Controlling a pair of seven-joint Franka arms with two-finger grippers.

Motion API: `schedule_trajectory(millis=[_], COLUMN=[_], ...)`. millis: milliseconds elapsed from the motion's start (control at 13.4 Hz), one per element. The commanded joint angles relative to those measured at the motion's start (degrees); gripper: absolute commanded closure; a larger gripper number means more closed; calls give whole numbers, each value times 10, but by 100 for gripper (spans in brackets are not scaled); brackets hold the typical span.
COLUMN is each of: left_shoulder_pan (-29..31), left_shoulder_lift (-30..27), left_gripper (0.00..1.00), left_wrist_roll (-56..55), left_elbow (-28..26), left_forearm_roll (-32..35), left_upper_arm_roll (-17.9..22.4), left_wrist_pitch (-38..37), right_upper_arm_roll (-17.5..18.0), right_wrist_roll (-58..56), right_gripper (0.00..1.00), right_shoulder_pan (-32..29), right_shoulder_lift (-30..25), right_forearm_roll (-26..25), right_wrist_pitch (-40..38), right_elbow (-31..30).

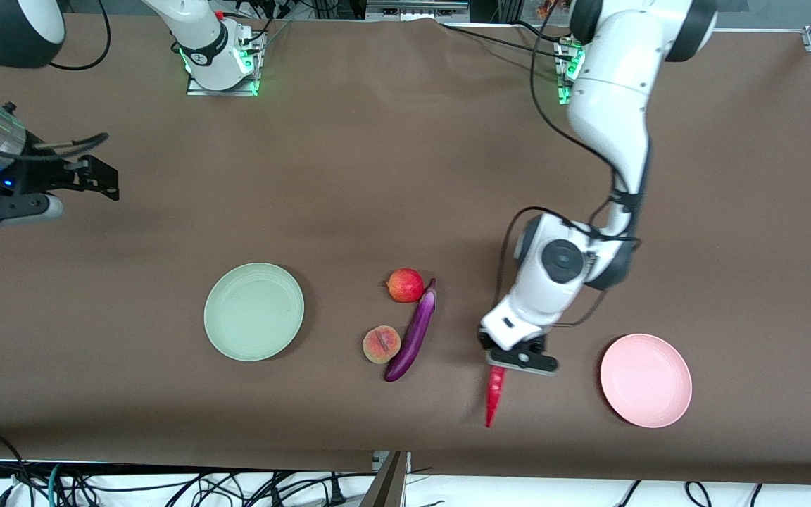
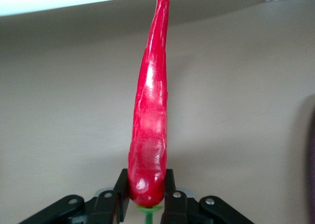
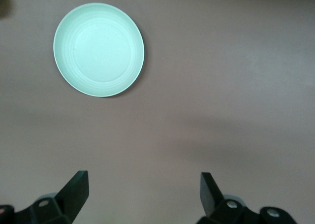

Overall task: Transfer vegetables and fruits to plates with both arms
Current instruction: 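Carry the chili onto the pink plate while the right gripper reaches forward, then grasp the red apple with the right gripper while the left gripper releases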

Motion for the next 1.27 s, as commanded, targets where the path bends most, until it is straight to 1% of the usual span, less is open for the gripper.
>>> schedule_trajectory(millis=[0,149,298,372,447,521,596,745,894,968,1043,1117,1191], left_shoulder_pan=[64,114,152,171,185,194,207,212,212,212,213,213,210], left_shoulder_lift=[-59,-59,-54,-49,-49,-48,-45,-41,-40,-40,-40,-40,-40], left_gripper=[100,100,100,100,100,100,100,100,98,98,94,89,86], left_wrist_roll=[147,223,289,300,301,301,302,301,292,293,294,292,290], left_elbow=[-54,-54,-56,-58,-64,-66,-65,-74,-89,-92,-93,-97,-100], left_forearm_roll=[13,13,13,13,13,13,13,8,5,5,5,5,5], left_upper_arm_roll=[-10,-10,-10,-10,-10,-10,-11,-11,-12,-12,-12,-13,-13], left_wrist_pitch=[-53,-61,-61,-61,-59,-58,-57,-57,-57,-60,-61,-62,-66], right_upper_arm_roll=[1,2,2,2,7,9,9,15,15,15,15,15,15], right_wrist_roll=[-9,-6,-9,-8,2,26,86,224,362,428,491,547,599], right_gripper=[0,0,0,0,0,0,0,0,0,0,0,0,0], right_shoulder_pan=[1,4,24,25,36,63,78,115,169,193,220,248,273], right_shoulder_lift=[30,32,73,81,96,112,130,156,174,188,202,218,240], right_forearm_roll=[-18,-21,-24,-20,-5,14,21,30,91,111,118,118,118], right_wrist_pitch=[3,2,7,27,50,82,102,130,149,172,203,235,274], right_elbow=[4,4,4,4,3,4,4,11,15,23,26,28,38])
